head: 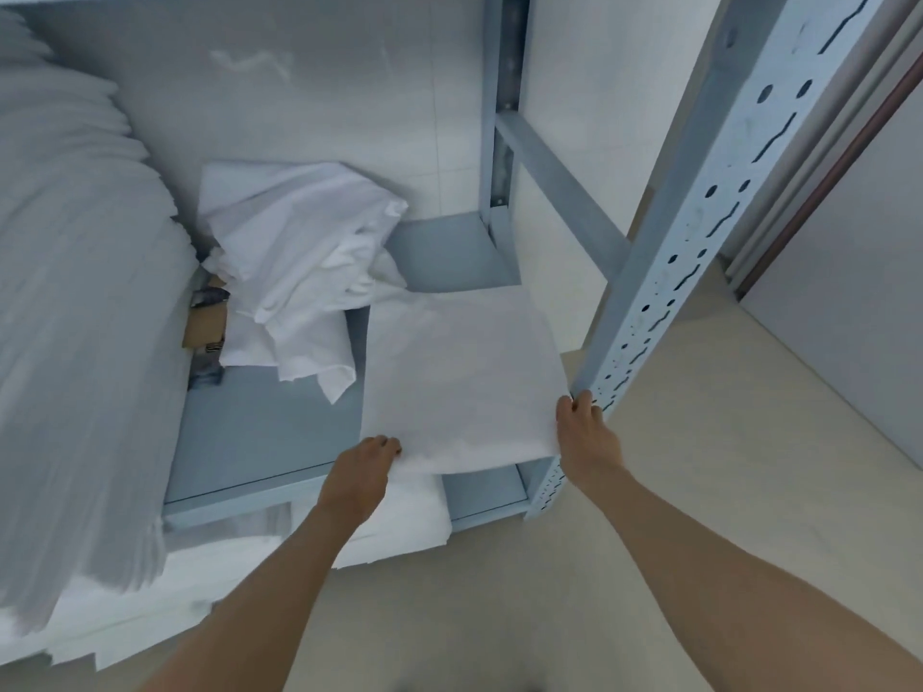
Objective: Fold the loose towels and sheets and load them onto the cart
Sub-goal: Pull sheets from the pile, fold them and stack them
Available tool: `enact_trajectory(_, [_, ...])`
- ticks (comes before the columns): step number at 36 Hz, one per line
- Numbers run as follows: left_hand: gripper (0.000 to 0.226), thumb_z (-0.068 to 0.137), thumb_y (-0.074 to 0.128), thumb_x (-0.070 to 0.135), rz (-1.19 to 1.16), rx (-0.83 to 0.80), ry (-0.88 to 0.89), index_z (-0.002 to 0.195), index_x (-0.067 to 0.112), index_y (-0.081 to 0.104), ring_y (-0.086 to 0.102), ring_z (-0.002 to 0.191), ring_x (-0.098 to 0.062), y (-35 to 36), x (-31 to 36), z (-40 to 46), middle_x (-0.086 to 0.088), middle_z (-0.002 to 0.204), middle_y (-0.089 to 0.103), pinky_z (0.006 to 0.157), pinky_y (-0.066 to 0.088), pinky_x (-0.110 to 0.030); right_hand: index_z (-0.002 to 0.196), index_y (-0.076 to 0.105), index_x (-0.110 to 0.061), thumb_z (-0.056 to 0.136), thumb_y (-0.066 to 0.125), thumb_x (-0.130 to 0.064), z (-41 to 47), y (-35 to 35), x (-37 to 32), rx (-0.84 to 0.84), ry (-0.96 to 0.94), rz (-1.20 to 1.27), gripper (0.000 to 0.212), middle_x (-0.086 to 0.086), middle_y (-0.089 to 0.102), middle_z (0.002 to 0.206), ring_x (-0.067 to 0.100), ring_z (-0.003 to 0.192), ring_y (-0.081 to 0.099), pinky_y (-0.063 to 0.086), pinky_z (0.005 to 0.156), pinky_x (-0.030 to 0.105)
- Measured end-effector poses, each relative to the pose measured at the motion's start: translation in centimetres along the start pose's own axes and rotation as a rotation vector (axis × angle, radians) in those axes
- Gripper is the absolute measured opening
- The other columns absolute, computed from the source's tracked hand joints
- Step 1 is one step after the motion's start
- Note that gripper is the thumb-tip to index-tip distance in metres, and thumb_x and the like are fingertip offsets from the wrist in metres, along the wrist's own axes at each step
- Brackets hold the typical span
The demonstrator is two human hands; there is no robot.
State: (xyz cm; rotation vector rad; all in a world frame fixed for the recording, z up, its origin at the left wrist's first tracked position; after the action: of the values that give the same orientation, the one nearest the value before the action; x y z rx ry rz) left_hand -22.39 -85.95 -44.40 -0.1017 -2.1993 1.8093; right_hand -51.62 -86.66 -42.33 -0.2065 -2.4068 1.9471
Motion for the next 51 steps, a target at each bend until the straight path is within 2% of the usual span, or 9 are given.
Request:
enact_trajectory(8, [0.038, 0.086, 0.053, -0.004, 0.062, -0.050, 0.055, 0.120, 0.013, 0.056, 0.054, 0.106, -0.021, 0.1, 0.6, 0.0, -0.003, 0.120, 0.053, 0.078, 0.046, -0.029, 0.132, 0.029, -0.008, 0.082, 0.062, 0.006, -0.7, 1.9, 0.5, -0.051, 0.035, 0.046, 0.062, 0.017, 0.024, 0.137, 0.031, 0.114, 0.043, 0.054, 0.087, 0.037])
enact_trajectory(12, [0.045, 0.075, 0.064, -0.008, 0.077, 0.031, 0.123, 0.116, 0.010, 0.058, 0.056, 0.099, -0.025, 0.4, 1.1, -0.4, -0.005, 0.117, 0.055, 0.074, 0.047, -0.033, 0.151, 0.010, -0.024, 0.084, 0.063, 0.005, -0.6, 3.2, 0.8, -0.044, 0.053, 0.119, 0.090, 0.017, 0.015, 0.145, 0.034, 0.117, 0.045, 0.055, 0.088, 0.040])
enact_trajectory(16, [0.072, 0.084, 0.069, 0.014, 0.093, 0.005, 0.163, 0.149, 0.018, 0.039, 0.039, 0.139, -0.026, 2.0, 1.1, -0.2, -0.005, 0.155, 0.036, 0.111, 0.034, -0.044, 0.156, -0.001, -0.033, 0.092, 0.057, -0.002, 0.0, 4.4, 0.8, -0.043, 0.023, 0.092, 0.092, 0.018, 0.019, 0.145, 0.033, 0.117, 0.045, 0.053, 0.089, 0.040])
enact_trajectory(22, [0.072, 0.099, 0.052, 0.011, 0.070, 0.022, 0.107, 0.159, 0.027, 0.014, 0.023, 0.149, -0.022, 3.2, 1.3, 1.7, 0.000, 0.165, 0.018, 0.119, 0.025, -0.041, 0.155, 0.014, -0.028, 0.090, 0.052, 0.005, 2.5, 3.2, 0.3, 0.122, 0.038, 0.099, 0.083, 0.019, 0.030, 0.138, 0.031, 0.112, 0.043, 0.053, 0.079, 0.037])
enact_trajectory(30, [0.074, 0.079, 0.061, -0.020, -0.029, 0.291, 0.080, 0.145, 0.012, 0.050, 0.050, 0.134, -0.035, 3.3, 1.6, 4.1, -0.012, 0.146, 0.052, 0.114, 0.039, -0.044, 0.155, 0.019, -0.024, 0.088, 0.055, 0.006, 6.5, 2.5, 0.2, 0.284, -0.028, 0.004, 0.081, 0.018, 0.038, 0.135, 0.031, 0.114, 0.046, 0.051, 0.089, 0.036])
enact_trajectory(35, [0.056, 0.068, 0.076, -0.003, -0.017, 0.260, 0.192, 0.123, 0.002, 0.068, 0.061, 0.120, -0.040, 4.0, 2.5, 2.7, -0.021, 0.131, 0.063, 0.099, 0.051, -0.054, 0.156, -0.003, -0.010, 0.094, 0.050, -0.006, 4.1, 5.5, 1.0, 0.156, -0.063, -0.204, 0.083, 0.025, 0.015, 0.156, 0.036, 0.142, 0.025, 0.037, 0.109, 0.040])
enact_trajectory(40, [0.017, 0.088, 0.063, 0.012, -0.187, 0.289, 0.093, 0.089, 0.003, 0.077, 0.060, 0.118, -0.035, 0.3, 1.9, 5.5, -0.017, 0.124, 0.066, 0.093, 0.053, -0.044, 0.129, 0.056, -0.007, 0.094, 0.042, -0.010, 4.7, 2.5, -0.9, 0.209, -0.179, -0.269, 0.038, 0.018, 0.038, 0.150, 0.032, 0.141, 0.030, 0.025, 0.116, 0.042])
enact_trajectory(44, [0.050, 0.105, 0.040, 0.033, -0.088, 0.217, 0.030, 0.150, 0.012, 0.039, 0.025, 0.148, -0.029, -0.5, 4.0, 9.9, -0.007, 0.163, 0.026, 0.120, 0.022, -0.053, 0.152, 0.030, -0.012, 0.102, 0.033, -0.028, 7.5, 0.9, -3.1, 0.211, -0.244, -0.069, 0.053, 0.015, 0.017, 0.163, 0.029, 0.150, 0.014, 0.013, 0.121, 0.051])
enact_trajectory(51, [0.068, 0.099, 0.005, 0.059, 0.039, 0.033, -0.071, 0.159, 0.028, -0.003, -0.006, 0.154, -0.024, 6.6, 5.5, 11.1, -0.002, 0.167, -0.007, 0.116, 0.001, -0.067, 0.159, 0.000, -0.024, 0.100, 0.011, -0.058, 9.4, 7.1, -2.2, 0.141, -0.179, -0.026, 0.068, 0.008, -0.008, 0.166, 0.028, 0.152, -0.012, -0.002, 0.121, 0.055])
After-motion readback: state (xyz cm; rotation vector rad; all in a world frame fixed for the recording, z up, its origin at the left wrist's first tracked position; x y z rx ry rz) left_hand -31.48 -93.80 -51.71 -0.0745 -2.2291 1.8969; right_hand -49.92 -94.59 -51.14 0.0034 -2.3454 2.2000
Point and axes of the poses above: each hand's wrist, its own z-axis towards the middle knuckle, its own y-axis out of the palm, x = y × z, the point moved 6 cm from there along z, towards the middle knuckle
